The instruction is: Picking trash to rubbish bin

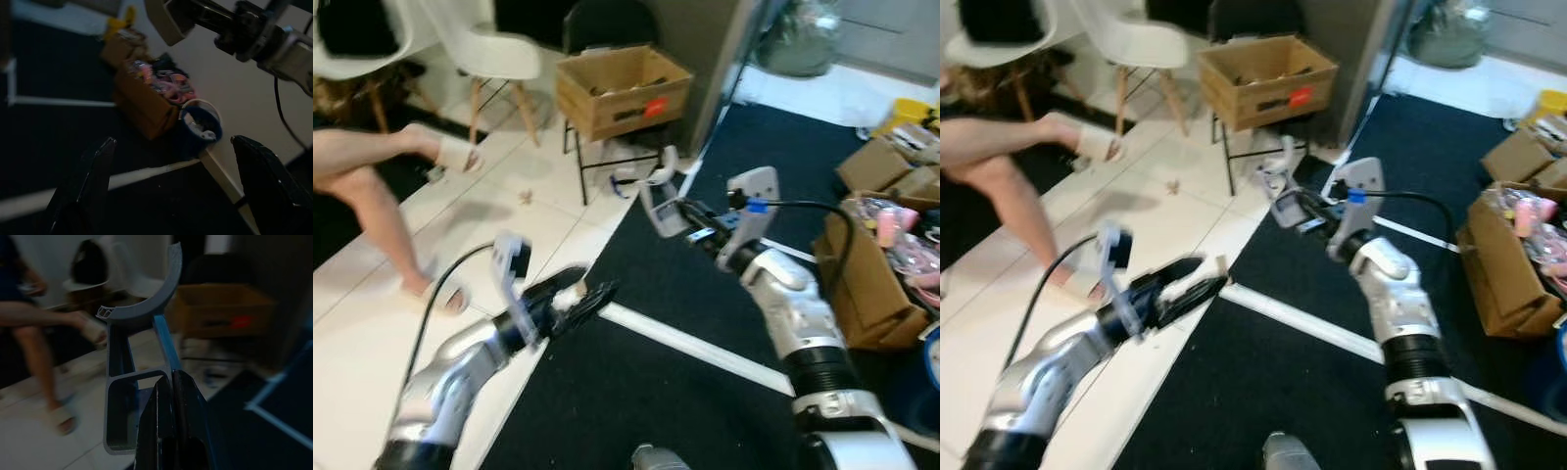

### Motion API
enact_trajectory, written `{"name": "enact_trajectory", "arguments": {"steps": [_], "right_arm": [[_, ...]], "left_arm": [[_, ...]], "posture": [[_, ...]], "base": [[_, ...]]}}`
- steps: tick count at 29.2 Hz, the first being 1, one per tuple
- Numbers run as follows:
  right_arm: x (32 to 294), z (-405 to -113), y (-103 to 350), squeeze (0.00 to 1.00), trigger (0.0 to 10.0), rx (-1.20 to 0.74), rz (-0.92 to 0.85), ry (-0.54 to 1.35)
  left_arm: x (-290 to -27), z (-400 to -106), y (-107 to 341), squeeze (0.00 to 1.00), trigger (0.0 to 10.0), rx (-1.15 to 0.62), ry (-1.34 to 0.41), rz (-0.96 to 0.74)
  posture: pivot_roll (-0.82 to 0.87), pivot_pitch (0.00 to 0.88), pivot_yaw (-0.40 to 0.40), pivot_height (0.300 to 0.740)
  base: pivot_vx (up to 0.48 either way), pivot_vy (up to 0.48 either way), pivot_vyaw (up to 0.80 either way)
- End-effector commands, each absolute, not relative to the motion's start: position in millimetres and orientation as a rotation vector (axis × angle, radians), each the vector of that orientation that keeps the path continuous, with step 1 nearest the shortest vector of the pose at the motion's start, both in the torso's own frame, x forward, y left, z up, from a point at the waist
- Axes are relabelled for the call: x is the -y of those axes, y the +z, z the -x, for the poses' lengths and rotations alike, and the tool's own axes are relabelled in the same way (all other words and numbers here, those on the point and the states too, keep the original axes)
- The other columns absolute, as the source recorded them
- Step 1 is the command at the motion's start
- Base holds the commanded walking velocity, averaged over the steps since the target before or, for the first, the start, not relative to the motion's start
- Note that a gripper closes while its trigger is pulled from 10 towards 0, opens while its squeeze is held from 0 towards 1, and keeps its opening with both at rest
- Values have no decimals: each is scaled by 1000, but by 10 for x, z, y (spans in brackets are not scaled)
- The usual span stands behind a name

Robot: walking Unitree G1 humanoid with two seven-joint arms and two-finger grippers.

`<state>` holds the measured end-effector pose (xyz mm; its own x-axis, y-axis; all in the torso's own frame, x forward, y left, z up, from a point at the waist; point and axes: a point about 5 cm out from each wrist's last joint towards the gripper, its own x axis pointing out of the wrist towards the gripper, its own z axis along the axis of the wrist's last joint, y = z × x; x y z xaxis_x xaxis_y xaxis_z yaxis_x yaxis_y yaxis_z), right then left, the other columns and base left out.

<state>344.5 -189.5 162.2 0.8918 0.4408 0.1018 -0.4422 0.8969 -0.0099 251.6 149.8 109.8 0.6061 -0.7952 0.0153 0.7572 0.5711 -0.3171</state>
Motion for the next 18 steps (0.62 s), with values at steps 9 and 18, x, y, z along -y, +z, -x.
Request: {"name": "enact_trajectory", "arguments": {"steps": [9,18], "right_arm": [[2017,-3445,1652,0,10000,119,18,475],[2058,-3459,1643,0,10000,125,10,475]], "left_arm": [[-1451,-2508,1209,0,10000,-105,-1001,244],[-1332,-2528,1348,0,10000,-40,-1023,229]], "posture": [[-47,0,-40,740],[-39,0,-43,740]], "base": [[0,0,-800],[0,0,-483]]}}
